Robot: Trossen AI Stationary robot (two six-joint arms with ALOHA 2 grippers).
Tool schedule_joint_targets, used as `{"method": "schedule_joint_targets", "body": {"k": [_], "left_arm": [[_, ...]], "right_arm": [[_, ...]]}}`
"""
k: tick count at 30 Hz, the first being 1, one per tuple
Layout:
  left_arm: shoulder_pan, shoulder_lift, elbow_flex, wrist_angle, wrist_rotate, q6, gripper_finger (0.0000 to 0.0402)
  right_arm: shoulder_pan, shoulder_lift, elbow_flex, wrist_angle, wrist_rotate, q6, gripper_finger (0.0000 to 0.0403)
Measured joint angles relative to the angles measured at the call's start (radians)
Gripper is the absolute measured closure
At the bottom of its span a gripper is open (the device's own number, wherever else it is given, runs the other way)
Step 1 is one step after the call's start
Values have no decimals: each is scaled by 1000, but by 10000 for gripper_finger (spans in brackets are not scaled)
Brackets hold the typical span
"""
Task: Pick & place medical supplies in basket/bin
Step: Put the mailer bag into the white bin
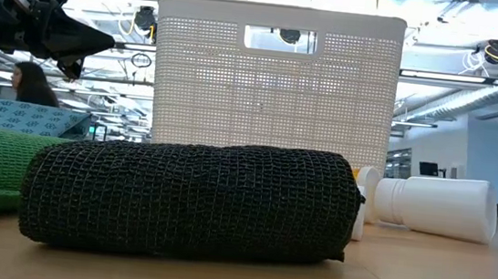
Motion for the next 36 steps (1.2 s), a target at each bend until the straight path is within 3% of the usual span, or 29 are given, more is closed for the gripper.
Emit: {"method": "schedule_joint_targets", "body": {"k": [2,8,15,22,26,36], "left_arm": [[0,0,0,-4,0,-2,378],[0,0,0,-27,0,-35,378],[0,0,0,-49,-1,-59,378],[0,0,0,-49,-1,-52,378],[0,0,0,-49,-1,-49,378],[0,0,0,-50,-1,-49,378]], "right_arm": [[-52,-39,0,-52,-9,-25,403],[-305,-100,6,-98,-238,-145,403],[-574,-108,141,-246,-443,-250,403],[-766,-154,187,-276,-475,-394,403],[-860,-184,234,-269,-584,-408,403],[-921,-290,173,-358,-597,-369,403]]}}
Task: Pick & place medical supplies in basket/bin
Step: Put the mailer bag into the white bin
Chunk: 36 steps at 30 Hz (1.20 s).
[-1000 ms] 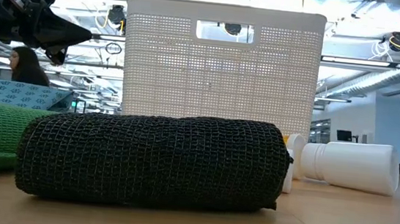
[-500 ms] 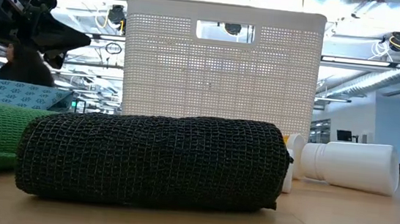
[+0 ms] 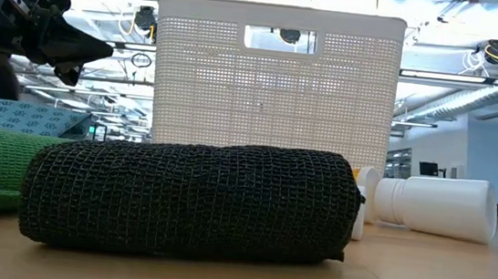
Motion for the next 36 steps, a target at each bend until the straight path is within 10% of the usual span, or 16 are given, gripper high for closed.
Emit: {"method": "schedule_joint_targets", "body": {"k": [13,36], "left_arm": [[0,0,0,2,0,0,378],[0,0,0,-53,-7,4,378]], "right_arm": [[-54,122,18,192,128,-55,403],[-502,885,328,119,-321,-201,403]]}}
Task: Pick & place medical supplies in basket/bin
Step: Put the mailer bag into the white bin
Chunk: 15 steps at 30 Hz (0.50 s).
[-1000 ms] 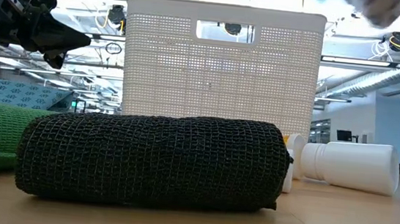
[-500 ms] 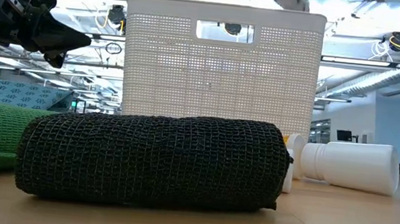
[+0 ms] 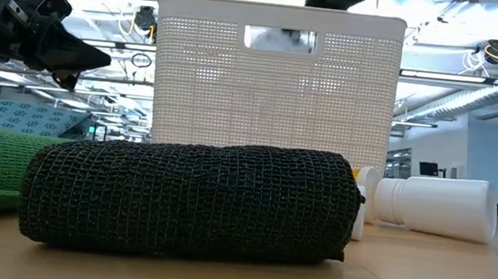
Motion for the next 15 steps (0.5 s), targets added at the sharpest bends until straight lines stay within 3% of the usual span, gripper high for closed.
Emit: {"method": "schedule_joint_targets", "body": {"k": [5,15], "left_arm": [[0,0,0,-5,0,-5,378],[0,0,0,-5,0,-16,378]], "right_arm": [[-12,105,0,7,-100,8,403],[-80,256,-1,-21,-103,101,403]]}}
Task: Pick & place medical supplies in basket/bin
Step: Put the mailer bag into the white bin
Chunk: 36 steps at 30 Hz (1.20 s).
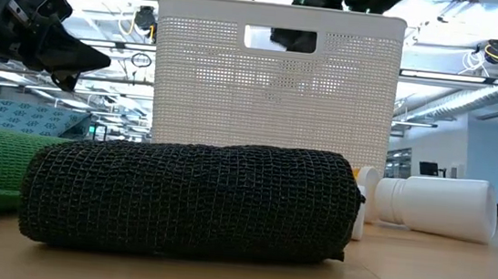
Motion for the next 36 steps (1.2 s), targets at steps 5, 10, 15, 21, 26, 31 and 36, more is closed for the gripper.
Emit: {"method": "schedule_joint_targets", "body": {"k": [5,10,15,21,26,31,36], "left_arm": [[0,0,0,1,0,0,378],[0,0,0,0,0,4,378],[0,0,0,-5,0,8,378],[0,0,1,-9,0,11,378],[0,0,1,-11,1,11,378],[0,0,1,-12,2,11,378],[0,0,1,-12,2,11,378]], "right_arm": [[-33,77,0,-6,-50,3,403],[-40,136,-1,-32,-45,-62,403],[-8,169,-1,-29,71,-178,403],[35,200,-1,-7,223,-345,403],[47,242,-1,0,173,-383,403],[47,269,-10,23,142,-379,403],[47,270,-14,24,144,-351,403]]}}
